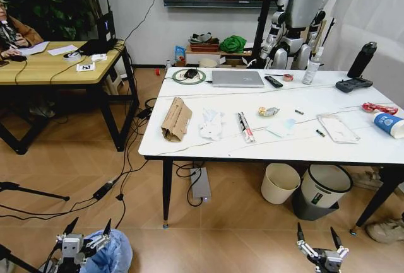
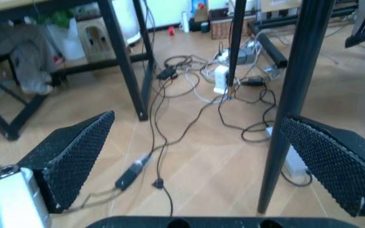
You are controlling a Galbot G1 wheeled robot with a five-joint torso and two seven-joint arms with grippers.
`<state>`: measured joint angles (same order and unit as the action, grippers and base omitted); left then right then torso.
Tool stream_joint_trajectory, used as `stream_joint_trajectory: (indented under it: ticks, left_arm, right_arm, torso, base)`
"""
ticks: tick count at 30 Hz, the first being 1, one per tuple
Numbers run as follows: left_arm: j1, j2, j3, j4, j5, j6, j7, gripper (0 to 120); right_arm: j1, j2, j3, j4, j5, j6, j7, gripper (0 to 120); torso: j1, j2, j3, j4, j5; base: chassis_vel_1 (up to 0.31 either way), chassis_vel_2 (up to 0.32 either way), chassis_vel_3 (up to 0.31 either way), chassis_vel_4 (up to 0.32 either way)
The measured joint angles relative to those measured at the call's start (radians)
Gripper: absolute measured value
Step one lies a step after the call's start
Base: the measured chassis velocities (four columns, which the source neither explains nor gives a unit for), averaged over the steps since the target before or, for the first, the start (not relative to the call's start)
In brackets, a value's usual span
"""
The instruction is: Pick up the trash bin and place the trash from the table into it.
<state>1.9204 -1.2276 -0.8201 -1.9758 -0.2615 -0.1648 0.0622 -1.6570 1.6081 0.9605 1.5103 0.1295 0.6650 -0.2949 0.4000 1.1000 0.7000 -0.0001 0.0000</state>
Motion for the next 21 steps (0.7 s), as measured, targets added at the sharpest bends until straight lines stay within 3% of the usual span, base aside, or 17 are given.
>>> stream_joint_trajectory:
  ticks: [6,13,21]
  left_arm:
    - [-0.045,0.028,0.028,0.002,0.008,0.034,-0.013,100]
    - [-0.047,-0.006,0.042,0.005,0.025,0.054,-0.018,100]
    - [0.026,-0.094,0.004,0.020,0.013,0.031,-0.001,100]
  right_arm:
    - [-0.003,0.000,0.020,0.026,-0.001,-0.003,-0.012,100]
    - [-0.032,0.000,-0.006,0.056,-0.021,-0.001,-0.012,100]
    - [-0.042,-0.035,-0.084,0.037,-0.025,0.019,-0.008,100]
  torso:
    - [0.000,0.000,0.000,0.0000,-0.0001]
    - [0.000,0.000,0.000,0.0000,0.0000]
    - [0.000,0.000,0.000,0.0005,0.0001]
  base:
    - [0.000,0.000,0.000,0.000]
    - [0.000,0.000,0.000,0.000]
    - [0.000,0.000,0.000,0.000]
